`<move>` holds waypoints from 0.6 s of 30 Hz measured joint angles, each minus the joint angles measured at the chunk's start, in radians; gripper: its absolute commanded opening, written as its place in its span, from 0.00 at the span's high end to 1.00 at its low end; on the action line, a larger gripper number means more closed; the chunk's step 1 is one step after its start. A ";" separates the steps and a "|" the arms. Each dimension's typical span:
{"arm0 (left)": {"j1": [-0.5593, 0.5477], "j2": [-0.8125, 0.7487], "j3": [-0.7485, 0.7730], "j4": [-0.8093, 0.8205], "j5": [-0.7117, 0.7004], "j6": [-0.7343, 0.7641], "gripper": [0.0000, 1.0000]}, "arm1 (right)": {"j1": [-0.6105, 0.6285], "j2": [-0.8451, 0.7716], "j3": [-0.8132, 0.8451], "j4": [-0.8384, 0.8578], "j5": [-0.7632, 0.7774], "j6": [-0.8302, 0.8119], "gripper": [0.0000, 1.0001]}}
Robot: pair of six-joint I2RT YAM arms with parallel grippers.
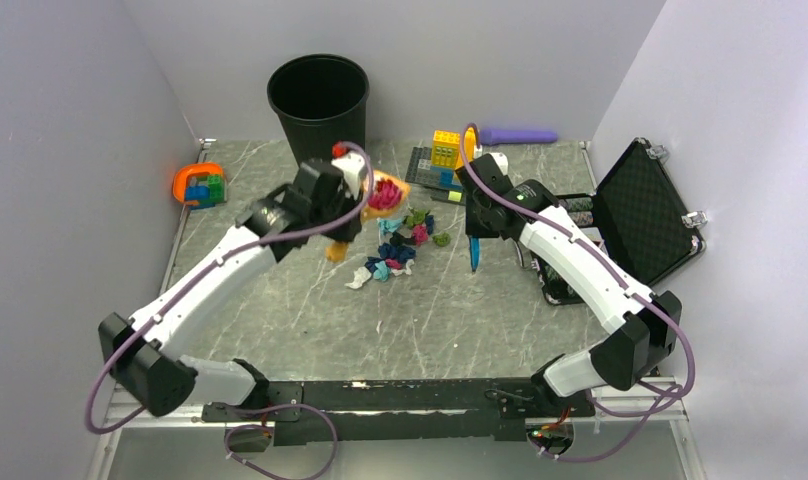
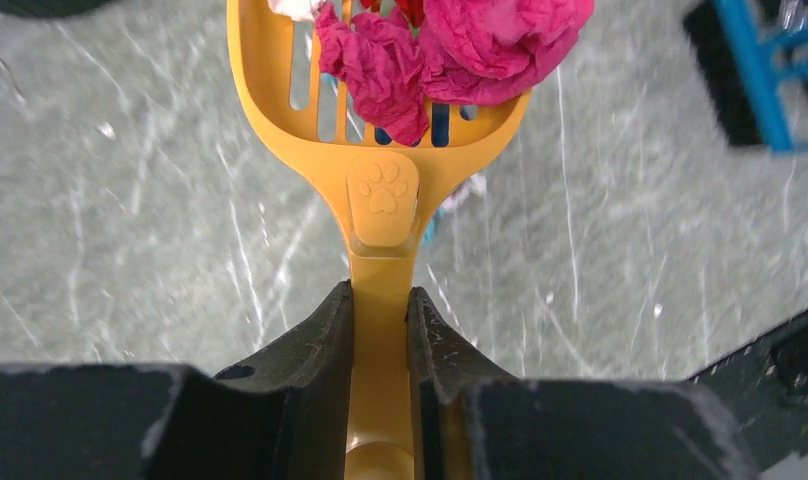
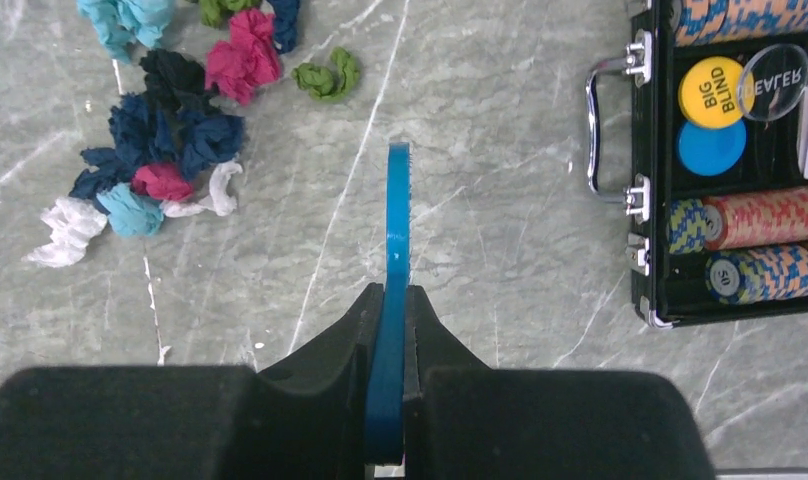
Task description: Sweep away the paper scraps from the table
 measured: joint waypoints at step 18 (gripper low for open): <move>0.415 0.545 0.793 0.006 0.315 -0.168 1.00 | 0.000 -0.049 -0.054 -0.038 -0.021 0.047 1.00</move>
